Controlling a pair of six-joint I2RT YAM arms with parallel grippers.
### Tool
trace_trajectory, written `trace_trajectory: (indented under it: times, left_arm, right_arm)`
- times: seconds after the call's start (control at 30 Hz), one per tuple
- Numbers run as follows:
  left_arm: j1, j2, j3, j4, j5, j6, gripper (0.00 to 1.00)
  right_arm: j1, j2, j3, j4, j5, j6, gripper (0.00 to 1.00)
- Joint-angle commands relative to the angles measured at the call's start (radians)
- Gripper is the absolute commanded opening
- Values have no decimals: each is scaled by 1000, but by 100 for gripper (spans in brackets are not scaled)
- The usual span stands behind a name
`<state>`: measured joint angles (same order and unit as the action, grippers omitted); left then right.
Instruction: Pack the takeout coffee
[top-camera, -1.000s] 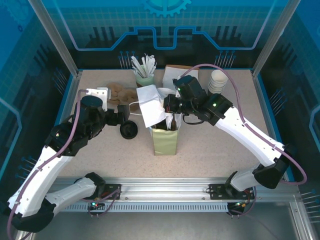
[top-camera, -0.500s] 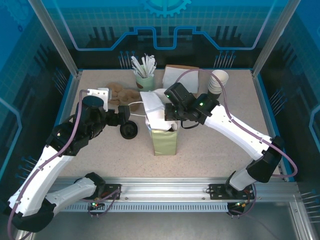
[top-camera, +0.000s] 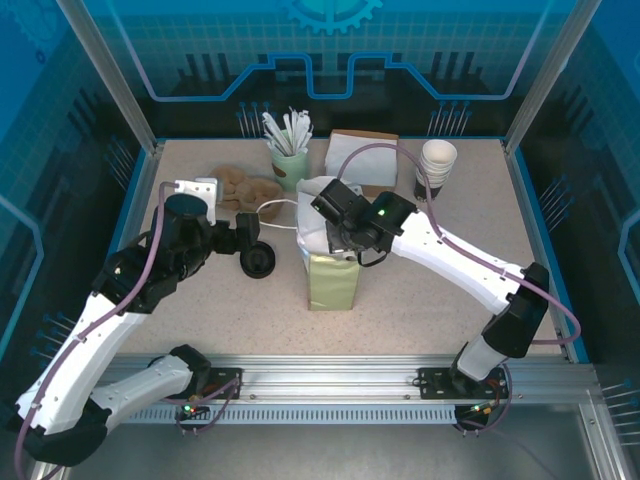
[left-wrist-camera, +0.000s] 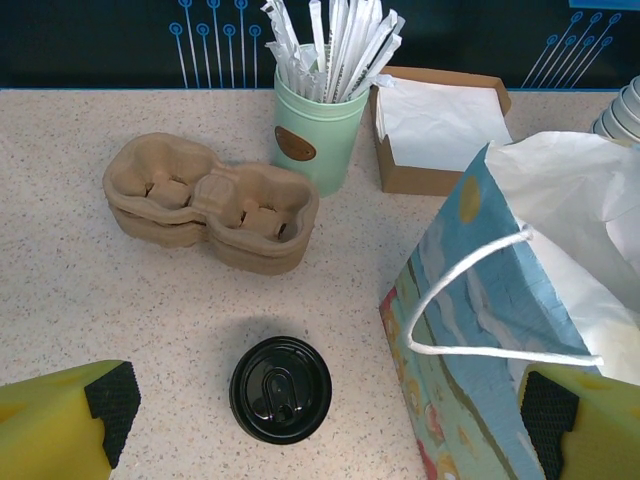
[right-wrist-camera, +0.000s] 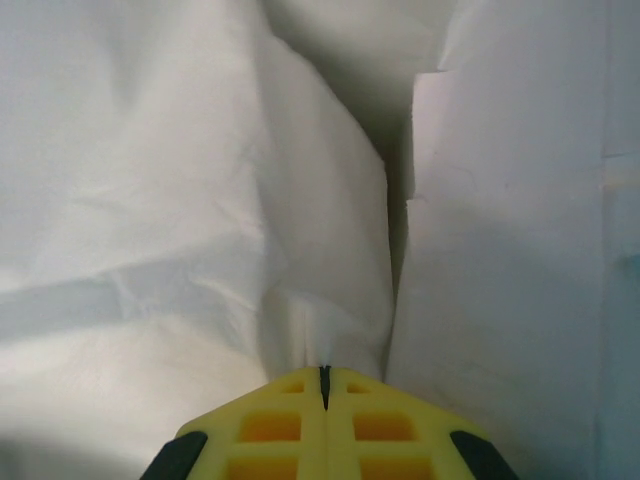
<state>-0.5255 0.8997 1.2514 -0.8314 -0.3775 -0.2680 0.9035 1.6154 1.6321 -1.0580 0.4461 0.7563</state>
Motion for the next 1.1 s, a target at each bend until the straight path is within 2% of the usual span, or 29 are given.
trace_trajectory:
  times: [0.0,0.13,0.5,0.7,0.8,0.9,1.07]
  left_arm:
    - [9,-17,-15,19,-2,-11,99]
    - [9,-19,-22,18,-2,-13,99]
    - [9,-29,-36,22,-6,-13,99]
    - [9,-27,-34,28,-7,-7,99]
    - [10,-27,-28,35,-12,-2,99]
    - [9,-23,-18,47,-15,4,99]
    - [11,-9,8,72,-22,13,99]
  right_arm:
    - [29,32,43,-72,87,29,0]
    - [44,68,69,-106,118,37,0]
    - [50,48,72,-17,32,9,0]
    - [48,23,149,-13,23,-37,28]
    - [45,12,218,-15,32,-77,38]
    - [36,8,293,-25,40,-112,42]
    - [20,-3,387,-15,31,-182,44]
